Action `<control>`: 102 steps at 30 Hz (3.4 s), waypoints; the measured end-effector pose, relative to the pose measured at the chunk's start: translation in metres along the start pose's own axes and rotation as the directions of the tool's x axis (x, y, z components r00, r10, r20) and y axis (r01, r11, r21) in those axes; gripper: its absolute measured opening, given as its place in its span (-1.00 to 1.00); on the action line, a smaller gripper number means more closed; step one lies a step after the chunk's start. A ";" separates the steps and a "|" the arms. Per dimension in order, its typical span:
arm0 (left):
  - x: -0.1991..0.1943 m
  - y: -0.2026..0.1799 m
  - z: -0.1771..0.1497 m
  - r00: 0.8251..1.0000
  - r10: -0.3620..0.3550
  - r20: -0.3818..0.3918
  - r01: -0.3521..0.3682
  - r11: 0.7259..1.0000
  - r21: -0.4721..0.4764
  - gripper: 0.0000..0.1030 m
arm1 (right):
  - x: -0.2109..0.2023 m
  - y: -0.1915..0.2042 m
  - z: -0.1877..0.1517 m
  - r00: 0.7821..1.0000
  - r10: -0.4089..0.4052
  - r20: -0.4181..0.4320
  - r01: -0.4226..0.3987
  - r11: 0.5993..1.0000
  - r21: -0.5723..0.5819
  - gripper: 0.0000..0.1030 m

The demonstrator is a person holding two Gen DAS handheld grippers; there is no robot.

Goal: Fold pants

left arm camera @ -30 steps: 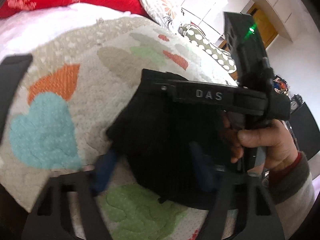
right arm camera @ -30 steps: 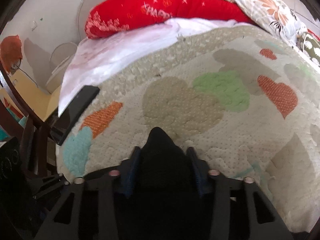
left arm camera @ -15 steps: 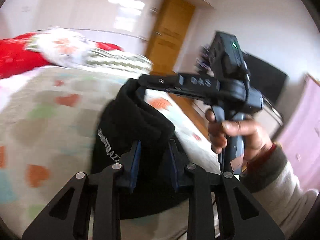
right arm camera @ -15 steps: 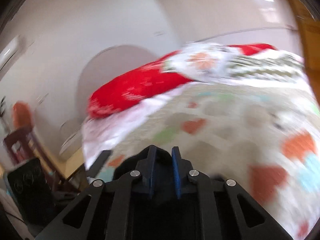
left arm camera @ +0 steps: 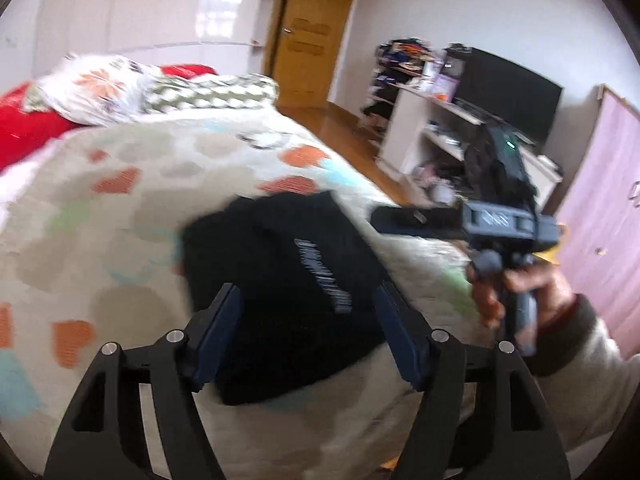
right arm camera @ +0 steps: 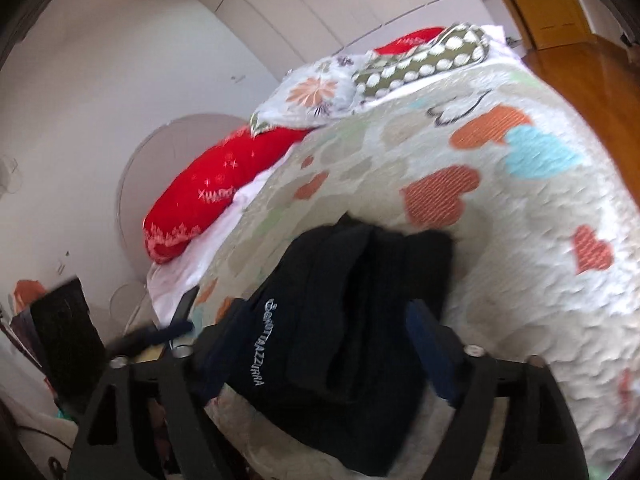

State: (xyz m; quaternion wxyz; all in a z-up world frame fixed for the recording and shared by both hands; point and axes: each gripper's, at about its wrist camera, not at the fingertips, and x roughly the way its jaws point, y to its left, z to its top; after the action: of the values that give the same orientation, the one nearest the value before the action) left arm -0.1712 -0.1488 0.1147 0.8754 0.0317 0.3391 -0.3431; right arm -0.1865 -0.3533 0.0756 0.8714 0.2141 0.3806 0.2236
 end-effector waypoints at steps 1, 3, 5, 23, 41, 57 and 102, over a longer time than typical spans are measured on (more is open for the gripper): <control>0.004 0.007 0.001 0.999 0.037 -0.005 -0.037 0.999 -0.006 0.34 | 0.009 0.001 -0.001 1.000 -0.024 -0.018 0.024 1.000 0.005 0.64; 0.014 0.027 -0.003 0.996 0.080 -0.032 -0.081 0.995 -0.051 0.34 | 0.028 -0.003 -0.002 0.998 -0.051 -0.035 0.053 0.998 0.034 0.64; 0.022 0.039 -0.009 0.996 0.075 -0.056 -0.081 0.990 -0.111 0.34 | 0.043 -0.006 -0.004 0.999 -0.025 -0.042 0.028 0.997 0.071 0.27; 0.068 0.014 -0.032 0.985 0.021 -0.168 -0.043 0.991 -0.130 0.39 | -0.027 -0.011 -0.012 0.973 -0.231 0.021 0.232 0.973 -0.008 -0.02; 0.078 0.016 -0.033 0.984 -0.001 -0.176 -0.029 0.986 -0.167 0.59 | 0.118 0.024 0.043 0.916 -0.397 -0.053 0.368 0.886 -0.282 -0.17; 0.061 0.017 -0.004 0.984 0.126 -0.125 -0.145 0.977 -0.157 0.60 | 0.012 0.043 0.009 0.910 -0.410 0.057 0.412 0.887 -0.209 0.02; 0.081 0.013 0.007 0.953 0.269 -0.139 -0.291 0.940 -0.176 0.62 | 0.009 0.017 -0.012 0.928 -0.369 0.047 0.371 0.912 -0.176 -0.47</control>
State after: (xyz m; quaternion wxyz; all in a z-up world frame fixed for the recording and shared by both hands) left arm -0.1159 -0.1878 0.0675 0.8936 0.0134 0.4120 -0.1776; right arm -0.1938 -0.3322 0.0722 0.9163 0.0594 0.3864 0.0872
